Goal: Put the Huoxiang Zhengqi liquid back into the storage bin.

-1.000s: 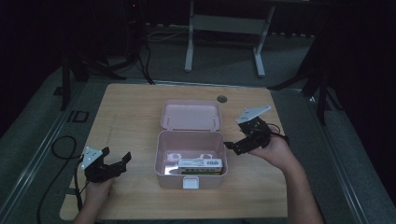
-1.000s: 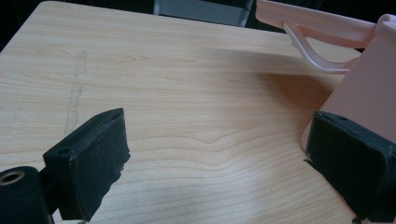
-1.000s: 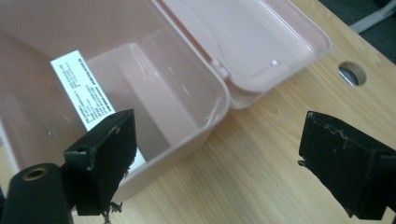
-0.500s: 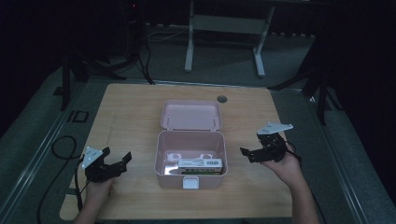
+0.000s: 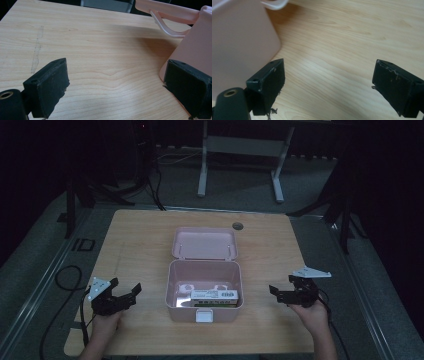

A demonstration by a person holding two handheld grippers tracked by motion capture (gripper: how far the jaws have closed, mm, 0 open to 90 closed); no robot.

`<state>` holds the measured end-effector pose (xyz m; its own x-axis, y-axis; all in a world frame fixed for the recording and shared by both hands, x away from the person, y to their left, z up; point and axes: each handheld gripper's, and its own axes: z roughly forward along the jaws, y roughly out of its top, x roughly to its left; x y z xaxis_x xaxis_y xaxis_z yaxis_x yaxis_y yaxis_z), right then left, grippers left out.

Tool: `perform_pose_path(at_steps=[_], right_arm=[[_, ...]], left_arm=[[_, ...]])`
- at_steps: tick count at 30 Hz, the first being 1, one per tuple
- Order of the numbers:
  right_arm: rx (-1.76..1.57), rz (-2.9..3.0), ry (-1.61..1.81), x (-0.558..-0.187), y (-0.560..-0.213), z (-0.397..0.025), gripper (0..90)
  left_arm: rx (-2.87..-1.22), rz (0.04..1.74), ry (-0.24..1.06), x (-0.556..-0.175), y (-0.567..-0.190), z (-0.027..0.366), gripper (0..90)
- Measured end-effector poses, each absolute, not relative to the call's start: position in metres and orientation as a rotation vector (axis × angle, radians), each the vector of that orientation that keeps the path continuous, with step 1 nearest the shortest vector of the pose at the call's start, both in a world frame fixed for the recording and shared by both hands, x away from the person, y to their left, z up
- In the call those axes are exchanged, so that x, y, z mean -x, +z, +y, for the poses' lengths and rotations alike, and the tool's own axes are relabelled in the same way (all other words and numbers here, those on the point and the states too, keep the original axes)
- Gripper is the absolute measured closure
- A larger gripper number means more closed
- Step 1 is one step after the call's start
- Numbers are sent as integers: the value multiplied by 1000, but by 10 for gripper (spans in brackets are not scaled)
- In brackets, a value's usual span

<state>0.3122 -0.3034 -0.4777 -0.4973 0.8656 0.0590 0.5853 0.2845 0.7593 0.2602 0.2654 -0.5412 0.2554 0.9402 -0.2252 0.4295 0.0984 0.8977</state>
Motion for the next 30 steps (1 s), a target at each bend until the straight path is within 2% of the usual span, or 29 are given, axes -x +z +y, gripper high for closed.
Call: perform_pose_path(at_steps=[12,30], right_arm=[[-1518,2028,966,-296,-514,-336,109],[-1557,2024,973,-283,-533,-337,109]], left_arm=[[-1506,1341,627,-260,-542,265,61],[-1502,1338,635,-260,-541,266,43]])
